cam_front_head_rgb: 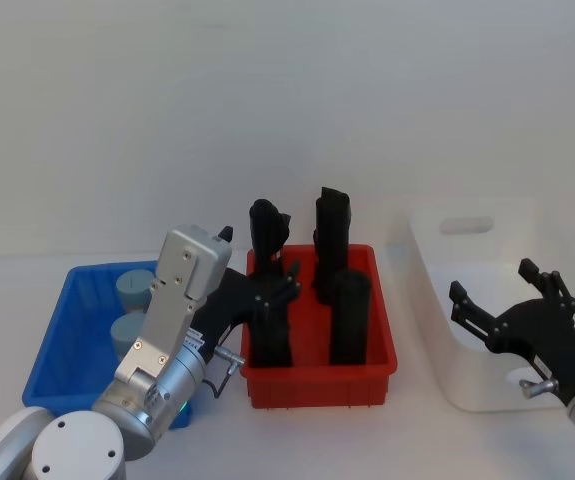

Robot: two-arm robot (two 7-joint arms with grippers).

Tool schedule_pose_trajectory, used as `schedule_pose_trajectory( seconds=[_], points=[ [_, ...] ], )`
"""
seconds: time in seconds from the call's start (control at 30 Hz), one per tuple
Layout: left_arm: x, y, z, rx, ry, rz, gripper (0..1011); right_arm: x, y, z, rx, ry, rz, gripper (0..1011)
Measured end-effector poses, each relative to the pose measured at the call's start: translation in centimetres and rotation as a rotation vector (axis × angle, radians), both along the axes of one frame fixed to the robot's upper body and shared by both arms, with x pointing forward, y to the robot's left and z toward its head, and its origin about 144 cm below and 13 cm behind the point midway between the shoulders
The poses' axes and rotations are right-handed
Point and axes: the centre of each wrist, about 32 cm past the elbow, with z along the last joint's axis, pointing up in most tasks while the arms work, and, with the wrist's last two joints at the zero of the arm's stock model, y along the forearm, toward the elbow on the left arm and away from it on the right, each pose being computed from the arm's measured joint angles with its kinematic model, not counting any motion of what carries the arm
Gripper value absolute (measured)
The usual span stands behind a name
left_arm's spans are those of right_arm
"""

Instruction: Pick the cotton swabs from the blue box and place them into the white box.

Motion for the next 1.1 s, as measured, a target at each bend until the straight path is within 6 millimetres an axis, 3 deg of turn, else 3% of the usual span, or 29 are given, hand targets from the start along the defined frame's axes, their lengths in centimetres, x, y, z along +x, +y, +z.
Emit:
schedule_pose_trajectory(
  seconds=[1.1],
  points=[
    [0.0, 0.0, 0.0, 0.0, 0.0, 0.0, 1004, 0.0, 0.0, 0.0, 0.0, 0.0, 0.0, 1002]
  ],
)
